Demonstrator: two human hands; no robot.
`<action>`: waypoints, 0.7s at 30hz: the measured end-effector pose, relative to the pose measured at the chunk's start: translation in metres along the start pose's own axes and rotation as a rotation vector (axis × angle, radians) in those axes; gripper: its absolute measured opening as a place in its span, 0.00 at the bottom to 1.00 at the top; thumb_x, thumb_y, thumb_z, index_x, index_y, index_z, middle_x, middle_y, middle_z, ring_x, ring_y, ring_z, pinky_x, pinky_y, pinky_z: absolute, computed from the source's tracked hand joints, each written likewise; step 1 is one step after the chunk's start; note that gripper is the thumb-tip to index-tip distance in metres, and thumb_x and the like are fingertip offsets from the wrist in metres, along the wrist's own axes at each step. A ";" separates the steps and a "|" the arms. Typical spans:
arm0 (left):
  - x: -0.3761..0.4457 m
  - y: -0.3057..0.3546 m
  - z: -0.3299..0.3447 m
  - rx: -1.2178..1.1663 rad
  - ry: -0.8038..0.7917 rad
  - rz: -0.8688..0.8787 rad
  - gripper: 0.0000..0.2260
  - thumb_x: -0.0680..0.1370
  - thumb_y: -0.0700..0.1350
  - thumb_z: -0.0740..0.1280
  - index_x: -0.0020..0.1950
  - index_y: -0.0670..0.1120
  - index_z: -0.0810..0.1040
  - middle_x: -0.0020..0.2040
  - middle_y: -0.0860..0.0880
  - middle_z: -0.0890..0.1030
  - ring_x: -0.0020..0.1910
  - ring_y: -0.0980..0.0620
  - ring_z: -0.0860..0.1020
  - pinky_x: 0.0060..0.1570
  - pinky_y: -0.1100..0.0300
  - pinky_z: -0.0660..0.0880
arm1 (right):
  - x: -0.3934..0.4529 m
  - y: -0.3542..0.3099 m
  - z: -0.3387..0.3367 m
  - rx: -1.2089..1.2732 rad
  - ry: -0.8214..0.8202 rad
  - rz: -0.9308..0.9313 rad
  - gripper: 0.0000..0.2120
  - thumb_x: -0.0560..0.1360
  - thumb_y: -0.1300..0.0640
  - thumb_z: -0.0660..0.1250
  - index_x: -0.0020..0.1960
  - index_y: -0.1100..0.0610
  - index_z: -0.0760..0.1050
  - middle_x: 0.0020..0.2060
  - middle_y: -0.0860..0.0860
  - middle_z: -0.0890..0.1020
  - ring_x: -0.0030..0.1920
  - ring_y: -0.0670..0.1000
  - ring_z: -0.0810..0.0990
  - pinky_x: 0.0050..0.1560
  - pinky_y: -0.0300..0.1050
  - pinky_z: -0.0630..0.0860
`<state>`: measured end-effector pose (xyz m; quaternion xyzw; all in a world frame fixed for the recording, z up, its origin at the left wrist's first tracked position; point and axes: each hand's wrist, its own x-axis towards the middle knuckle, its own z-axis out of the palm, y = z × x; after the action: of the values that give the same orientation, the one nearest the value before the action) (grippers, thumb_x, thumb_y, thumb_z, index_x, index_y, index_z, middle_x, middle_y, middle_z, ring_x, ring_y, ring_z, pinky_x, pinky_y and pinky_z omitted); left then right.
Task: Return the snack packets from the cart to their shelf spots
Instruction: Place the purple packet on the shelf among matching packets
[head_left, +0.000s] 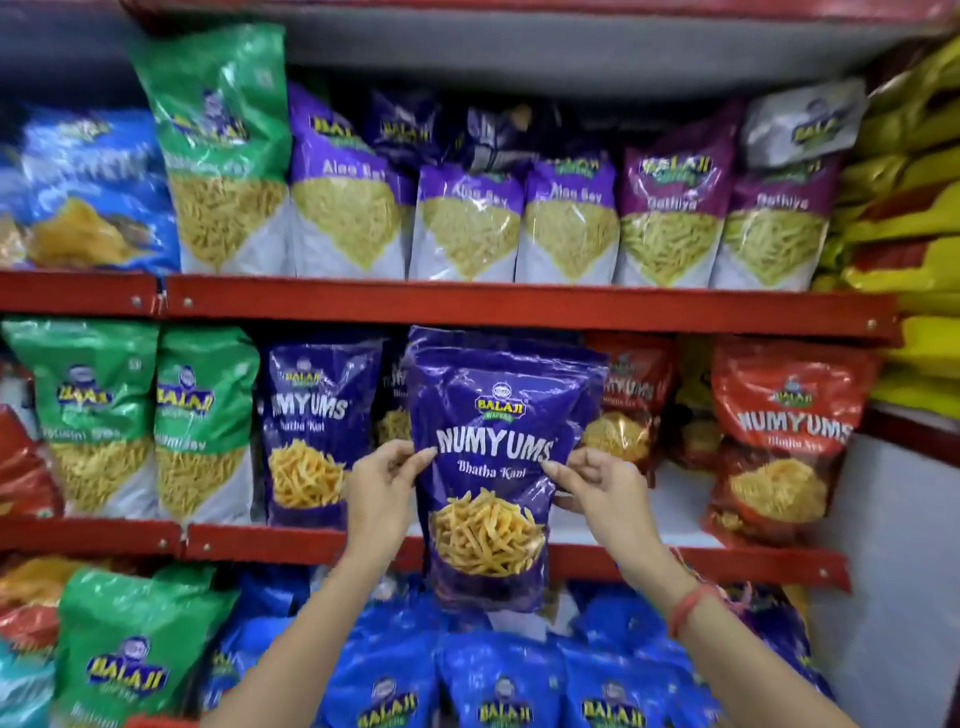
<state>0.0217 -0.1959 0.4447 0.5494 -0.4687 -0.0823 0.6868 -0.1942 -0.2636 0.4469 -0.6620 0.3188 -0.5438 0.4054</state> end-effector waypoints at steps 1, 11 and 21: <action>0.012 0.005 0.007 0.017 0.034 0.015 0.06 0.73 0.44 0.70 0.39 0.42 0.79 0.37 0.42 0.83 0.37 0.49 0.77 0.43 0.48 0.76 | 0.013 -0.006 0.000 0.017 0.007 0.002 0.13 0.72 0.61 0.72 0.40 0.70 0.72 0.40 0.70 0.82 0.41 0.55 0.80 0.50 0.61 0.82; 0.079 -0.030 0.054 0.041 0.184 -0.118 0.08 0.73 0.44 0.70 0.45 0.39 0.82 0.42 0.40 0.85 0.43 0.42 0.81 0.47 0.50 0.75 | 0.099 0.023 0.021 -0.023 0.038 0.084 0.13 0.72 0.62 0.72 0.33 0.56 0.71 0.35 0.60 0.80 0.41 0.56 0.79 0.46 0.58 0.82; 0.137 -0.087 0.070 0.156 0.333 -0.112 0.08 0.75 0.44 0.68 0.45 0.39 0.80 0.43 0.36 0.84 0.42 0.38 0.80 0.46 0.48 0.76 | 0.171 0.069 0.072 -0.037 0.110 0.184 0.17 0.69 0.59 0.76 0.29 0.52 0.70 0.30 0.52 0.78 0.38 0.55 0.76 0.51 0.66 0.77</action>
<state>0.0804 -0.3625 0.4451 0.6323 -0.3223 0.0082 0.7044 -0.0875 -0.4296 0.4585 -0.6063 0.4102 -0.5338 0.4233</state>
